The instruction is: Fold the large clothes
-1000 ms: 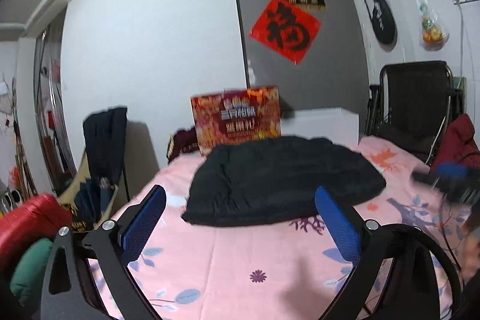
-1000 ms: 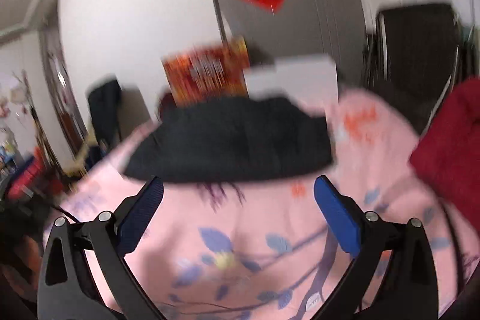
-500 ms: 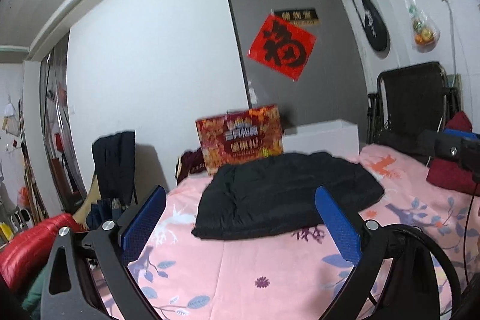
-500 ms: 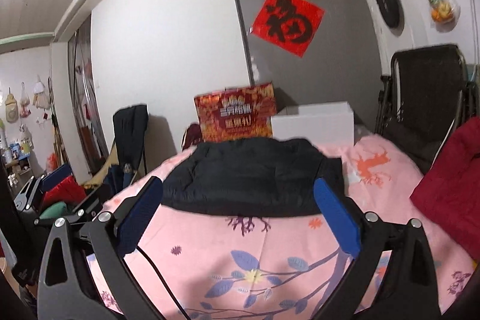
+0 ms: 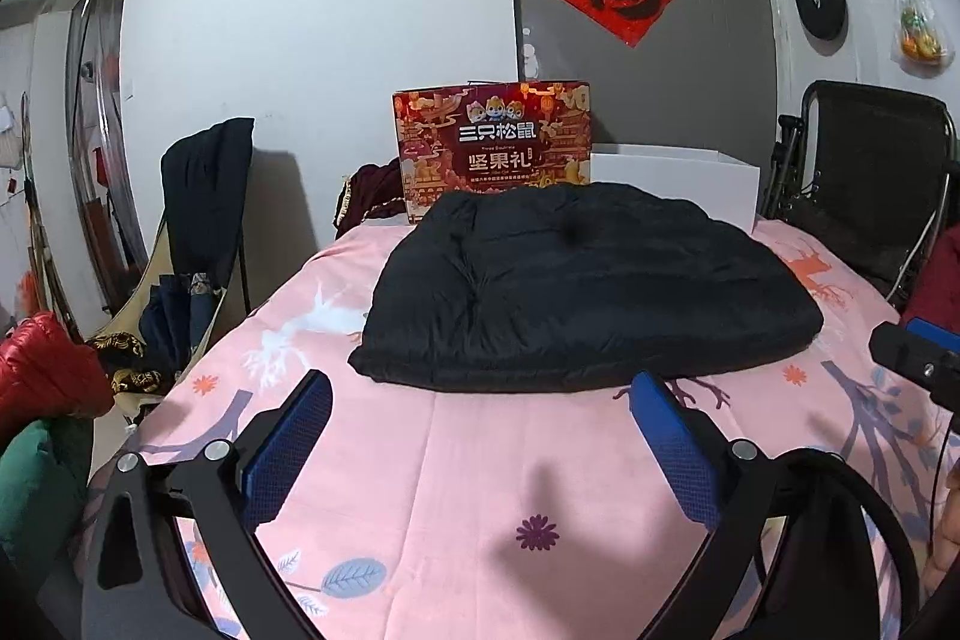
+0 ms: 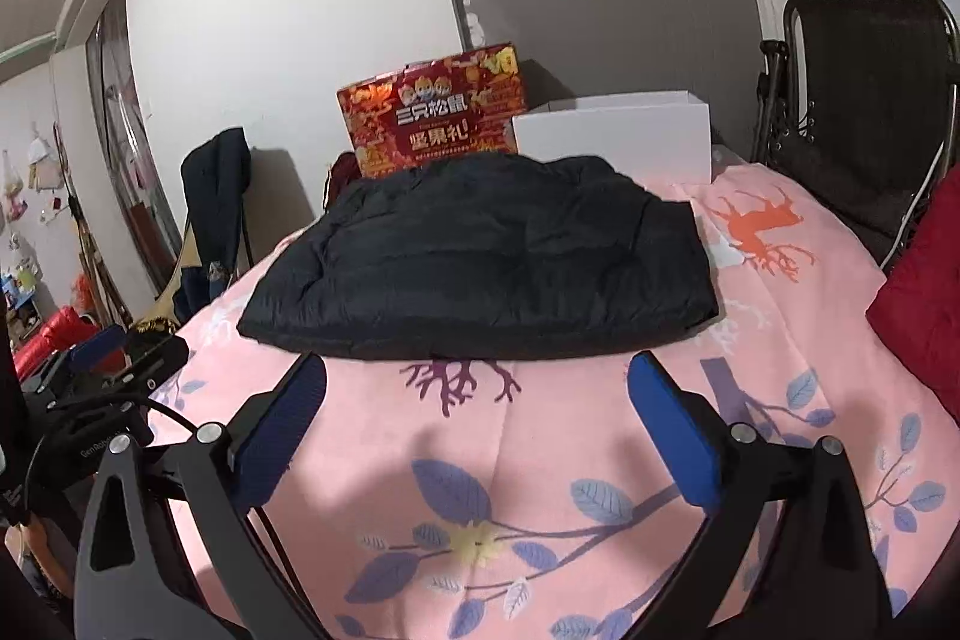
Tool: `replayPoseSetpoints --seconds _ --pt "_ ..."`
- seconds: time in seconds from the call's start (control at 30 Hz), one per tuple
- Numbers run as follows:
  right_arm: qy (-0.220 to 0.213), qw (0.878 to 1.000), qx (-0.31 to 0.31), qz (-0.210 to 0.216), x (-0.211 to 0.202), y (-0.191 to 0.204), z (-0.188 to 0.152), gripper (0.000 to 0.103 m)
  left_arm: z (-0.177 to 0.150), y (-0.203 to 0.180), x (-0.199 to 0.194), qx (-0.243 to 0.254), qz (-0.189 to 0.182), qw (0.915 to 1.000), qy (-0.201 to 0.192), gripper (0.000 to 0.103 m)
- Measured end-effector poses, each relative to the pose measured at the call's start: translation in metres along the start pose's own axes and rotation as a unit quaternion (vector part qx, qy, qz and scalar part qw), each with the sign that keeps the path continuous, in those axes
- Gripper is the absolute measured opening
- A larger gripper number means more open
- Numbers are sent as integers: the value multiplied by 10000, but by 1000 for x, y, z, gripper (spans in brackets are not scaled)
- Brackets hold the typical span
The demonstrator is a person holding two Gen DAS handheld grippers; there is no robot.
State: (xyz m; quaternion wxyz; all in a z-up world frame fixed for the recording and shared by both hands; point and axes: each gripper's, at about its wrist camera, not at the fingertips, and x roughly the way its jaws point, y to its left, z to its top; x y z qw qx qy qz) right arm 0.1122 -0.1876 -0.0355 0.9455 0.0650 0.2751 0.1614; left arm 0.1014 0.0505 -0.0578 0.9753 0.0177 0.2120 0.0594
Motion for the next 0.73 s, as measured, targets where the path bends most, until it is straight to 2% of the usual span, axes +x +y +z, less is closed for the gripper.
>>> replayPoseSetpoints --seconds 0.23,0.33,0.5,0.73 --pt "-42 9997 -178 176 -11 11 -2 98 4 -13 -11 150 -325 9993 126 100" --pt "-88 9995 -257 150 -16 15 -2 98 5 -15 -16 122 -181 9998 9 100" --pt "-149 9995 -220 149 -23 14 0 98 7 -15 -20 142 -205 9997 21 100" --pt "-197 9994 -258 145 -28 14 1 98 8 -20 -28 246 -30 9997 -91 100"
